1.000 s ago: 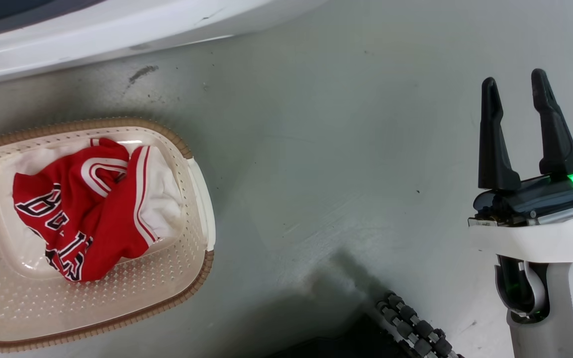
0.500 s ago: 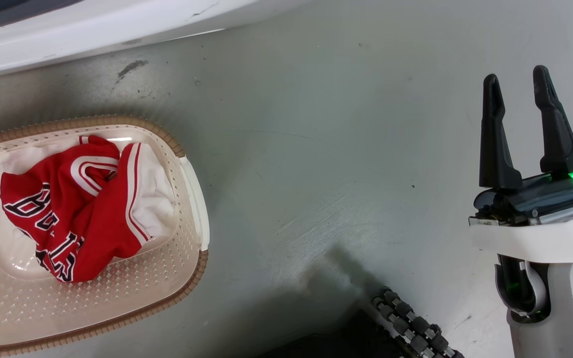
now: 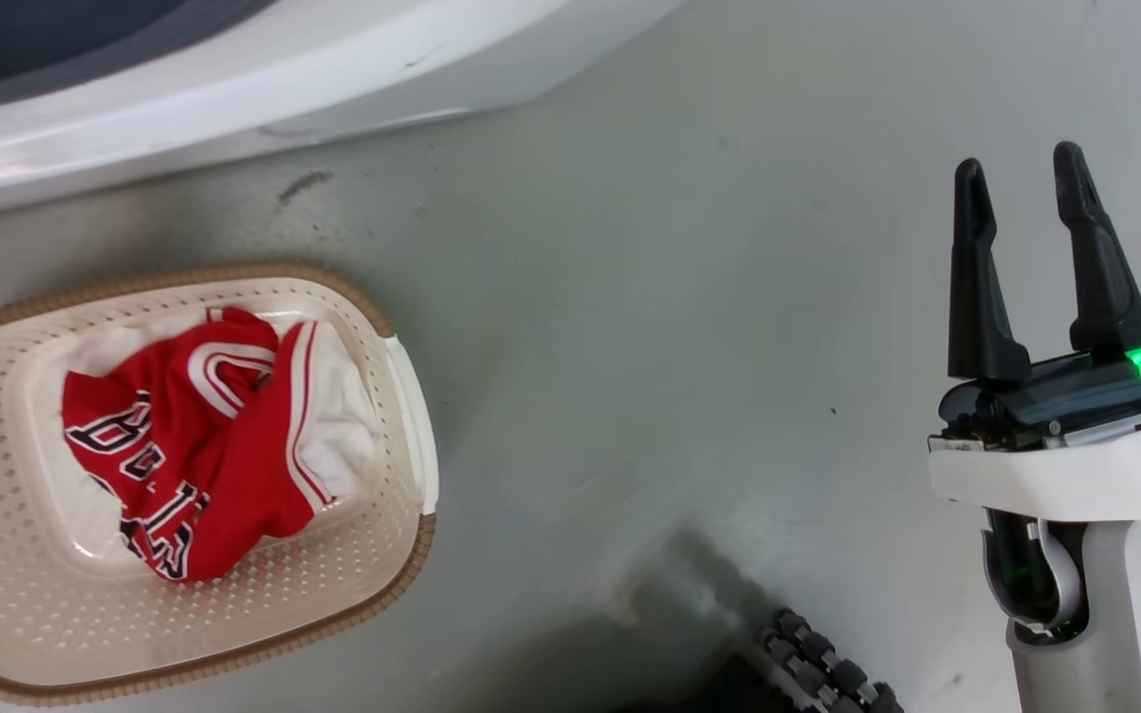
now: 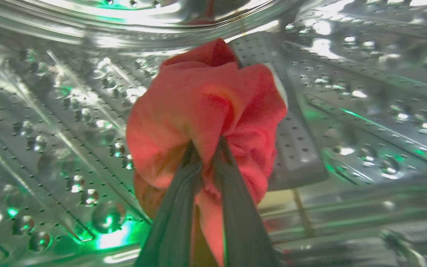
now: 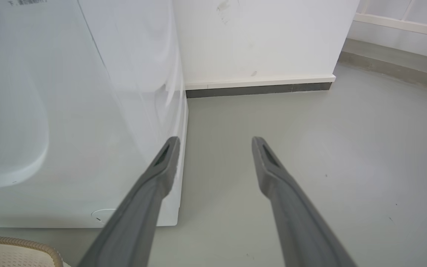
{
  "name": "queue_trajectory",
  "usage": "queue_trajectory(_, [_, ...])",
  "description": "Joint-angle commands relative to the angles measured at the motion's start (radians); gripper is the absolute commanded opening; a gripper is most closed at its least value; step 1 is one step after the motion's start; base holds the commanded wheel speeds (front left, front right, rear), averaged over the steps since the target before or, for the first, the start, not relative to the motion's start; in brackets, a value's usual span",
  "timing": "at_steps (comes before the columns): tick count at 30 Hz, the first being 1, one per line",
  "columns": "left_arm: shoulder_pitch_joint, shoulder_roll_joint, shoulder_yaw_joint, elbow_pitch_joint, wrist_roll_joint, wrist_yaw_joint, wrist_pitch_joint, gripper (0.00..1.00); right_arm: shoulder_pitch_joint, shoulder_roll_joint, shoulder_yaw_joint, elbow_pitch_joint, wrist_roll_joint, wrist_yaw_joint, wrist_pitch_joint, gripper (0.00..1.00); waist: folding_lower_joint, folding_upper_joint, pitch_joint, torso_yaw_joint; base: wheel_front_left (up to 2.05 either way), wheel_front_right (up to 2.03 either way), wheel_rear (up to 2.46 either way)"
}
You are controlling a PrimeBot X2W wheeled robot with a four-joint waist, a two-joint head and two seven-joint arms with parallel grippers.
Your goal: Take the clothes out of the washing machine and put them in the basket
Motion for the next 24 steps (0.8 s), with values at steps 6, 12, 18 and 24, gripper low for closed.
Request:
queue_trajectory(6, [0.137, -0.056, 0.014, 0.008, -0.056, -0.011, -0.157, 0.0, 0.029, 0.001, -0.013, 0.021, -0.036, -0.001, -0.002, 1.0, -0.0001, 0.0, -0.12, 0.062, 0.0, 0.0, 0.0])
queue_trajectory(12, [0.269, -0.111, 0.0, 0.008, -0.099, -0.014, -0.284, 0.0, 0.064, 0.001, -0.013, 0.041, -0.07, -0.001, -0.002, 1.0, -0.0001, 0.0, -0.217, 0.107, 0.0, 0.0, 0.0])
queue_trajectory(18, [0.409, -0.167, -0.033, -0.016, -0.155, -0.014, -0.388, 0.0, 0.102, 0.001, -0.009, 0.063, -0.095, -0.001, -0.002, 1.0, -0.0001, 0.0, -0.317, 0.141, 0.0, 0.0, 0.0])
queue_trajectory(24, [0.596, -0.199, -0.087, -0.102, -0.224, -0.014, -0.476, 0.0, 0.163, 0.001, -0.008, 0.083, -0.13, -0.001, -0.002, 1.0, -0.0001, 0.0, -0.452, 0.178, 0.0, 0.0, 0.0])
